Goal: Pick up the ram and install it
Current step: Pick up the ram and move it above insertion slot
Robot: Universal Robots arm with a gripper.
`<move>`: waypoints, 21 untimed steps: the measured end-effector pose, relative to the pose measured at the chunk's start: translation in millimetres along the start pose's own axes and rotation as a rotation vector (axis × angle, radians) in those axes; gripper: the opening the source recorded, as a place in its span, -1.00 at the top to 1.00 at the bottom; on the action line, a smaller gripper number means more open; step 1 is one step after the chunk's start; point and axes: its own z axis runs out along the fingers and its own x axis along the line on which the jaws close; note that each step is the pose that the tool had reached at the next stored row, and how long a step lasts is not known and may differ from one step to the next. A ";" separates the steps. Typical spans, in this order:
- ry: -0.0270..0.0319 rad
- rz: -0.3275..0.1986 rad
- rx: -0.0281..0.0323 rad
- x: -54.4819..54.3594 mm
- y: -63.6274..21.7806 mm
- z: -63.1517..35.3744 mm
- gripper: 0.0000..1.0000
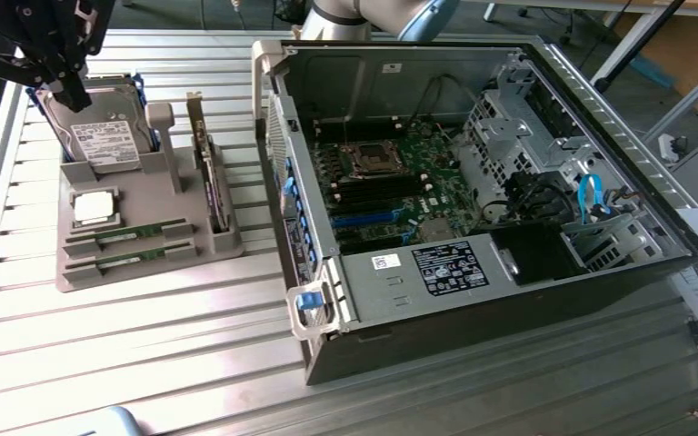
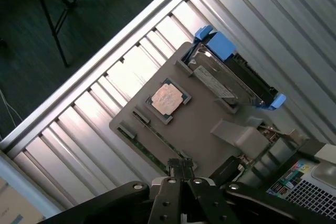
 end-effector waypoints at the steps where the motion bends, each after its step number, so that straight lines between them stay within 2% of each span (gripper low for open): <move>1: 0.0006 -0.012 -0.0003 0.0 0.0 0.0 0.79; 21: 0.0116 -0.261 -0.0064 0.0 0.0 0.0 0.79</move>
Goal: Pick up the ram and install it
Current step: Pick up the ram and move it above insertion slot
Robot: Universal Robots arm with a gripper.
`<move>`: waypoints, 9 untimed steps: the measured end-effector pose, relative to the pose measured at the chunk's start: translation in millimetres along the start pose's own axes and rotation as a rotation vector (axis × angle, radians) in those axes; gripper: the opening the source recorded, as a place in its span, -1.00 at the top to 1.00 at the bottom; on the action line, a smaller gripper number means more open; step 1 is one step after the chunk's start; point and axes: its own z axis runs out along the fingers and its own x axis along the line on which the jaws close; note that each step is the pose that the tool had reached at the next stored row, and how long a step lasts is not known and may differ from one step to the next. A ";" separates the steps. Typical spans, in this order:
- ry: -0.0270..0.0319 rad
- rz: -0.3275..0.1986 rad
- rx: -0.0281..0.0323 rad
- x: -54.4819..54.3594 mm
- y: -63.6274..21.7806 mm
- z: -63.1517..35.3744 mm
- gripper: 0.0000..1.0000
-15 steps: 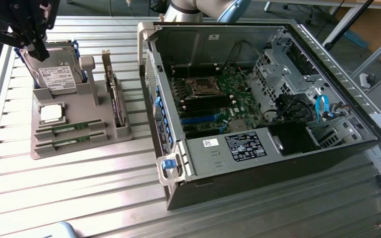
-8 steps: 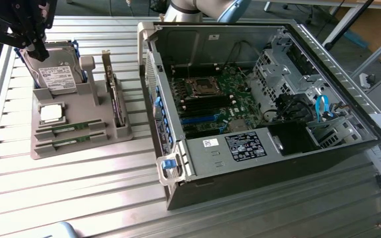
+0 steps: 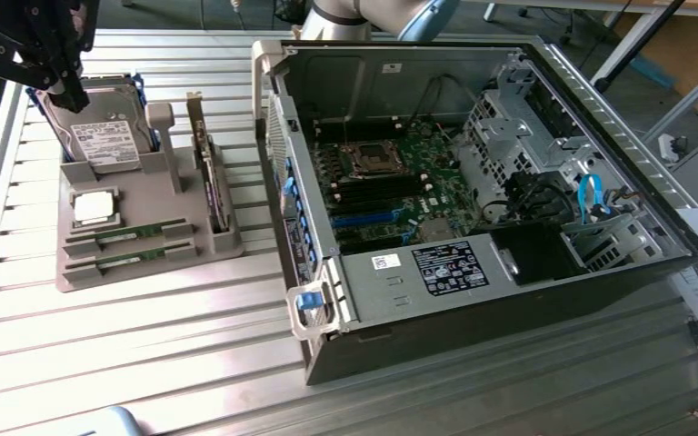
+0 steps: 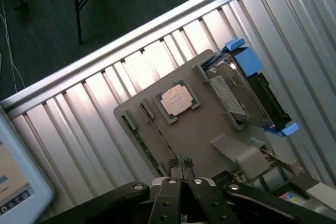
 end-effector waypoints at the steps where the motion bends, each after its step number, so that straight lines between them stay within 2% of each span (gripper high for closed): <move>1: 0.0006 -0.013 -0.0003 0.0 0.0 0.0 0.79; 9: 0.0054 -0.122 -0.0030 0.0 0.0 0.0 0.79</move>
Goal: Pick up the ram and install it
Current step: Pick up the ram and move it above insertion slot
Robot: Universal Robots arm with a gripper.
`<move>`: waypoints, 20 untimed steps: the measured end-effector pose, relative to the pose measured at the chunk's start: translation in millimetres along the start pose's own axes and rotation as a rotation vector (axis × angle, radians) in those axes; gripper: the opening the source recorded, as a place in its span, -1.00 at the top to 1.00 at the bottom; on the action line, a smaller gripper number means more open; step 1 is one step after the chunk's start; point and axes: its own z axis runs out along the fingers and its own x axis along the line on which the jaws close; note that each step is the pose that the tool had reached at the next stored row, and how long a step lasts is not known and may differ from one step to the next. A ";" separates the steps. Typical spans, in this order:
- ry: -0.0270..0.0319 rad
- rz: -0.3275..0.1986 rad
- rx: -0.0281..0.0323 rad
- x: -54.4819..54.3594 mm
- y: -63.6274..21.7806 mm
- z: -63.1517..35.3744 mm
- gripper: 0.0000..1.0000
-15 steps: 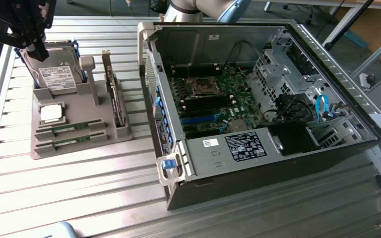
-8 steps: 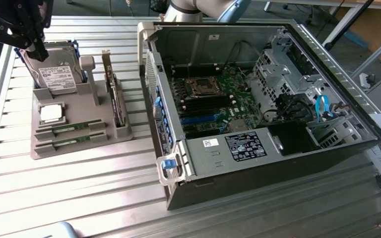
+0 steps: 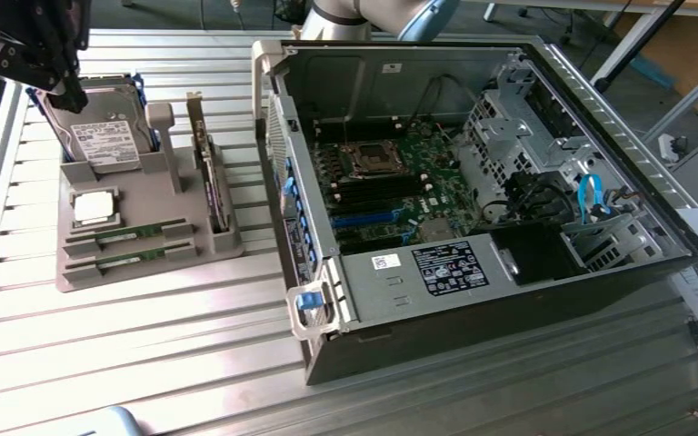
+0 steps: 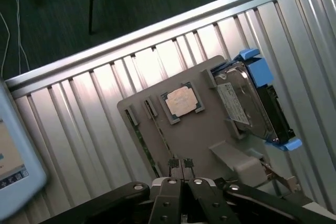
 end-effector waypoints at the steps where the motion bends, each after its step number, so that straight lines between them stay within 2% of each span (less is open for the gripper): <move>1: 0.0006 -0.013 -0.0003 0.0 0.0 0.0 0.79; 12: 0.0068 -0.155 -0.0038 0.0 0.0 0.0 0.79; 20: 0.0070 -0.159 -0.0038 0.0 0.0 0.0 0.79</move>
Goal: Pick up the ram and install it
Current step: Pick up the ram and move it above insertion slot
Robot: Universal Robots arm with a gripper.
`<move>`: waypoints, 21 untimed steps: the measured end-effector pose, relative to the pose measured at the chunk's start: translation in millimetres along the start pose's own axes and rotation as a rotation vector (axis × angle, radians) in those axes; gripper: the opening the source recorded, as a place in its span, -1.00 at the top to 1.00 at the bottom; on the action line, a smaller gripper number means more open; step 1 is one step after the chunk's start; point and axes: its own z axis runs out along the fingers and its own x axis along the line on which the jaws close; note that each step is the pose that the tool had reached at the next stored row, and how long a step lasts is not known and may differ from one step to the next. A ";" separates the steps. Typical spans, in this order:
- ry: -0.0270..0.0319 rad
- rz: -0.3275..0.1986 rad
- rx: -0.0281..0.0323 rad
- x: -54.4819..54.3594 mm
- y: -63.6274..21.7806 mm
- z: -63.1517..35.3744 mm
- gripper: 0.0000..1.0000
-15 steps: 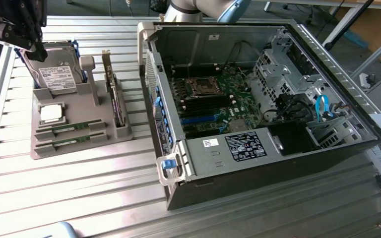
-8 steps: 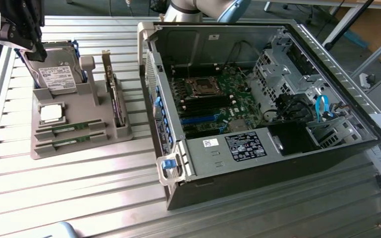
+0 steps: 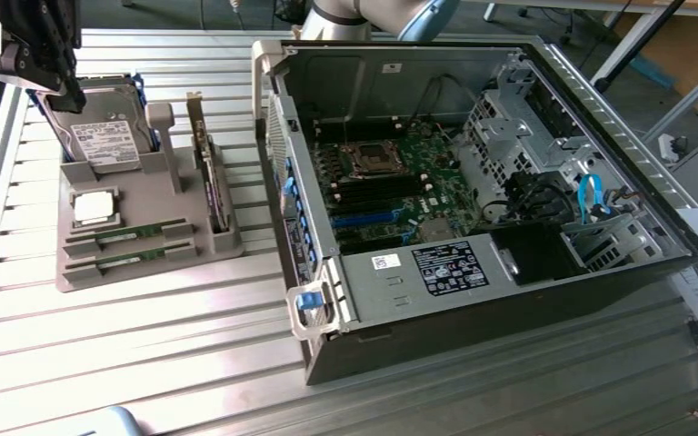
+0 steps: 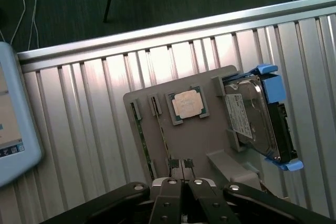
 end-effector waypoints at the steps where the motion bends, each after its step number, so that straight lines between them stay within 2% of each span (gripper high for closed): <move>1: 0.0000 -0.002 -0.0001 0.0 0.0 0.0 0.79; 13: 0.0028 -0.063 -0.0016 0.0 0.0 0.0 0.79; 21: 0.0055 -0.122 -0.0031 0.0 0.0 0.0 0.79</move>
